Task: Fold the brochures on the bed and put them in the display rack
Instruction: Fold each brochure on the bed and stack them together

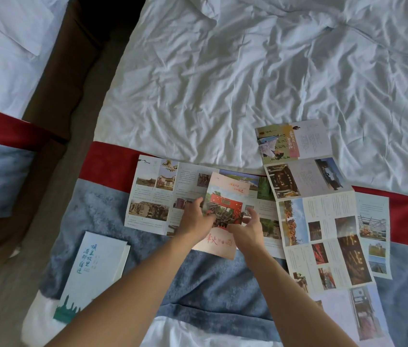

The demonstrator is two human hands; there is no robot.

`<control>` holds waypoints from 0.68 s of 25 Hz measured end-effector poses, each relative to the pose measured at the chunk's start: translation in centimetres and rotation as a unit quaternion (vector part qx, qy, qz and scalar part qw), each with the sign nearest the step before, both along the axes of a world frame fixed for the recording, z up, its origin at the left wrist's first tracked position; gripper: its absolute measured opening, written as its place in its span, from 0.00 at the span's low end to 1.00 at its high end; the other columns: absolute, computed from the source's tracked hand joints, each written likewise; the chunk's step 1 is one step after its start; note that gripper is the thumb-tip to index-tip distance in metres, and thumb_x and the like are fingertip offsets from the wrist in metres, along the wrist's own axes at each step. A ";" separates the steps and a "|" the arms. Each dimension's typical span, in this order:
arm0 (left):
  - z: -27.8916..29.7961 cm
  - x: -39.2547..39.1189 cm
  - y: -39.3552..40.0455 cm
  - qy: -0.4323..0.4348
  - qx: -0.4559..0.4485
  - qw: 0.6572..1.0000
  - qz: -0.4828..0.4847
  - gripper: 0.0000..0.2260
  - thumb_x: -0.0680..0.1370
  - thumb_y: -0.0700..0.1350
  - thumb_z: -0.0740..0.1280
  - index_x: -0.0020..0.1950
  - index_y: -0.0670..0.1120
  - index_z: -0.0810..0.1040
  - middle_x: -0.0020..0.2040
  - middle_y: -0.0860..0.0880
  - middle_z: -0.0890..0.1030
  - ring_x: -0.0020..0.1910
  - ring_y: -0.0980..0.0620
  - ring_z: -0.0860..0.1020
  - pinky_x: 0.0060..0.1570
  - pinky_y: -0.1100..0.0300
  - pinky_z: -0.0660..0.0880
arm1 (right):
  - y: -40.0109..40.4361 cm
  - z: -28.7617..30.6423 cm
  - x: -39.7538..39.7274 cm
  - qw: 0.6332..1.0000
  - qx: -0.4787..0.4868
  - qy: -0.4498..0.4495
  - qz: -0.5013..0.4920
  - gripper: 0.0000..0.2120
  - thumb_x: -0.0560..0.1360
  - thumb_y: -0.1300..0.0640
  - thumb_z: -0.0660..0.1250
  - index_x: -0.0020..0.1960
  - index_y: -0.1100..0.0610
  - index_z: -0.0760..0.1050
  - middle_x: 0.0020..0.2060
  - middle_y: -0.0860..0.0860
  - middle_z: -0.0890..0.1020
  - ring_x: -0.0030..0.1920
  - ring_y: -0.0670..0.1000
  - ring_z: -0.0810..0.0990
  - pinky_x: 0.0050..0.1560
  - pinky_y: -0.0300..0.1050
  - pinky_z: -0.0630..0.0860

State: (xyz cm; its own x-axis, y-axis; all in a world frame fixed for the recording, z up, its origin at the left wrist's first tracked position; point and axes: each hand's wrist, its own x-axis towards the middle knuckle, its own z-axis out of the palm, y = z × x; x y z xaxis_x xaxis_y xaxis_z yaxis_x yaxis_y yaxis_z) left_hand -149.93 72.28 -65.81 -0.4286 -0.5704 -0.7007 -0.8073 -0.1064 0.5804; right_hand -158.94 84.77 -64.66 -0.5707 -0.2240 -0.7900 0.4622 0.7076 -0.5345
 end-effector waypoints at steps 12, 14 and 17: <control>2.7 4.4 3.0 -0.052 -0.169 0.980 -0.093 0.24 0.80 0.40 0.63 0.76 0.49 0.64 0.65 0.48 0.75 0.55 0.47 0.78 0.51 0.50 0.78 | 2.8 1.6 3.0 0.986 -0.028 0.034 0.162 0.44 0.70 0.61 0.71 0.80 0.47 0.54 0.63 0.53 0.75 0.60 0.54 0.77 0.54 0.53 0.80; 3.1 5.3 3.7 -0.051 -0.235 0.955 -0.174 0.31 0.81 0.41 0.62 0.81 0.46 0.51 0.69 0.44 0.70 0.59 0.44 0.77 0.51 0.52 0.78 | 2.9 1.7 3.1 0.983 -0.024 0.035 0.179 0.43 0.71 0.60 0.71 0.80 0.48 0.55 0.63 0.52 0.76 0.58 0.53 0.78 0.50 0.49 0.81; 3.8 6.4 4.2 -0.075 -0.292 0.927 -0.221 0.34 0.80 0.44 0.63 0.81 0.45 0.48 0.66 0.43 0.71 0.57 0.45 0.76 0.49 0.53 0.78 | 3.0 2.3 3.6 0.977 -0.029 0.048 0.204 0.38 0.72 0.61 0.70 0.78 0.47 0.60 0.56 0.49 0.79 0.51 0.50 0.80 0.40 0.40 0.78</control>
